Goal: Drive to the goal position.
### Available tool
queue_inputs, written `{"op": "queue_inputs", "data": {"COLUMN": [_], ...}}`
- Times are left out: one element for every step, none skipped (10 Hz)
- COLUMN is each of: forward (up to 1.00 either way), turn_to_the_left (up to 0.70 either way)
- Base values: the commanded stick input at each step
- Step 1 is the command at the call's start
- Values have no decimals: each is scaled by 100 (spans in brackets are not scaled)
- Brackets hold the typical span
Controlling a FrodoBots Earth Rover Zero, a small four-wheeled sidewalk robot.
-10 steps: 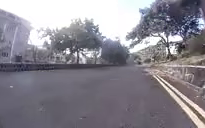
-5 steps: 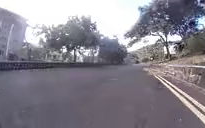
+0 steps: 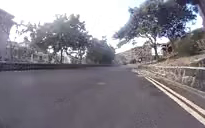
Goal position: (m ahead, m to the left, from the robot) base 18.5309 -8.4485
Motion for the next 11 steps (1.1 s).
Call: {"op": "queue_inputs", "data": {"forward": [70,70,70,70,70,70,70,70,70,70,70], "turn_to_the_left": [-9,-25,-30,-17,0,0,0,0,0,0,0]}}
